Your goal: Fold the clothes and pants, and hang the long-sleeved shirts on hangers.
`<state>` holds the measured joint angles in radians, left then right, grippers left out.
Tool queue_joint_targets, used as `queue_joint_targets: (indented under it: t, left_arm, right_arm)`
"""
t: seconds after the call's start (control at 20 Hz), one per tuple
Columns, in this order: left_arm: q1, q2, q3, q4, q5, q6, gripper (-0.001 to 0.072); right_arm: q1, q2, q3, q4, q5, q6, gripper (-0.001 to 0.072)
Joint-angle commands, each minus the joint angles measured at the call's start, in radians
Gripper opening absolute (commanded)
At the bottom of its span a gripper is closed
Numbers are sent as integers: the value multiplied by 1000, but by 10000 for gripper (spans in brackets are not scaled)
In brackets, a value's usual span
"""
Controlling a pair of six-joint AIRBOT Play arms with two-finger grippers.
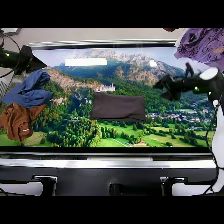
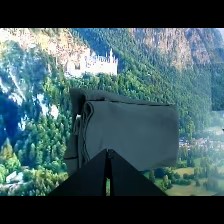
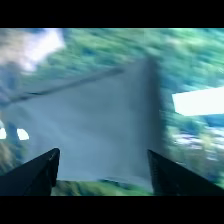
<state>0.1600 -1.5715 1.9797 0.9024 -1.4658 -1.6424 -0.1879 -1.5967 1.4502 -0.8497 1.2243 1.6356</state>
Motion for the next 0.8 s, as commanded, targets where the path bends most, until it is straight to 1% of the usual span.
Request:
queue_joint_targets:
  t: [0.0, 0.1, 0.3, 0.4, 0.45, 0.5, 0.55, 0.6, 0.65, 0.7, 0.75]
  left_arm:
    - [1, -1, 0, 0, 0, 20, 16]
    - [1, -2, 0, 0, 0, 20, 16]
    - [1, -5, 0, 0, 0, 20, 16]
    - [0, -5, 0, 0, 0, 20, 16]
    - [1, -5, 0, 0, 0, 20, 16]
    - [1, -5, 0, 0, 0, 20, 16]
    - [1, -5, 0, 0, 0, 20, 16]
    - [1, -5, 0, 0, 0, 20, 16]
    - [1, -5, 0, 0, 0, 20, 16]
    - [1, -5, 0, 0, 0, 20, 16]
    - [1, -5, 0, 0, 0, 20, 16]
  right_arm:
    - [-51, -89, -140, 112, 26, -188, 631]
    - [-31, -148, -164, 158, -3, -226, 618]
    - [29, -223, -164, 201, -90, -254, 616]
    - [62, -244, -164, 237, -101, -265, 588]
    - [79, -248, -164, 240, -106, -267, 557]
    - [95, -248, -164, 240, -109, -268, 482]
    - [103, -248, -163, 243, -109, -267, 390]
    - [108, -245, -163, 254, -109, -268, 222]
    - [108, -240, -163, 274, -108, -276, 92]
    - [105, -227, -157, 286, -114, -278, 34]
    - [101, -214, -140, 289, -117, -272, 33]
